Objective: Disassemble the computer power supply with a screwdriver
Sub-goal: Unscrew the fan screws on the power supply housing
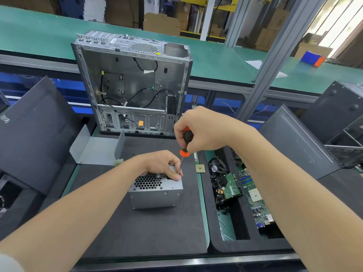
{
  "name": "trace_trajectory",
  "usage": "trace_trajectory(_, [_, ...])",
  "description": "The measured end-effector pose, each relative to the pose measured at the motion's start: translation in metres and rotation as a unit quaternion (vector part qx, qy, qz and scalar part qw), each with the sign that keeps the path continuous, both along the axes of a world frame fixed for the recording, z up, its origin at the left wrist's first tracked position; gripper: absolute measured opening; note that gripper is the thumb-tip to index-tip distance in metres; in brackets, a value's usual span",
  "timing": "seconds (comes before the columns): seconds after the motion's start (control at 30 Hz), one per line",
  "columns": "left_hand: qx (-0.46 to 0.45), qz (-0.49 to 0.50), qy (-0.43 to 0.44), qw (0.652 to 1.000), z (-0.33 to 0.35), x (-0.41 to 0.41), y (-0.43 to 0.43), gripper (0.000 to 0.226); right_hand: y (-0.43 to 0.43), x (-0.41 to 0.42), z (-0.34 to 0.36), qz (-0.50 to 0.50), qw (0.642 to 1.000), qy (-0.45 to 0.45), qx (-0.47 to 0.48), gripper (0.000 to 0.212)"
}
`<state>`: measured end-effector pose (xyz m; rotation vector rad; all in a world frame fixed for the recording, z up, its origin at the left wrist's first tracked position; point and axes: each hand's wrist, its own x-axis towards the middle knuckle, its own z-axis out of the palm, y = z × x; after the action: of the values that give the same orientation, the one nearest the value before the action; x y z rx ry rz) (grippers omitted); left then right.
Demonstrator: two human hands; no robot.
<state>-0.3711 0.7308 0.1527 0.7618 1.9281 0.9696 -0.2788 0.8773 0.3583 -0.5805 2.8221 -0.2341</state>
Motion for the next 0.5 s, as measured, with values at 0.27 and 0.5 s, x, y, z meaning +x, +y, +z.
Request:
trace_trajectory(0.27, [-0.001,0.011,-0.004,1.000,-0.001,0.002,0.001,0.029,-0.013,0.002,-0.015,-0.156,0.965,0.178,0.117,0.069])
trace_trajectory(0.5, [-0.005,-0.044,-0.016,0.999,0.008,0.002,-0.003,0.021,-0.015,0.001,-0.013,-0.069,0.990,0.115,0.041,0.027])
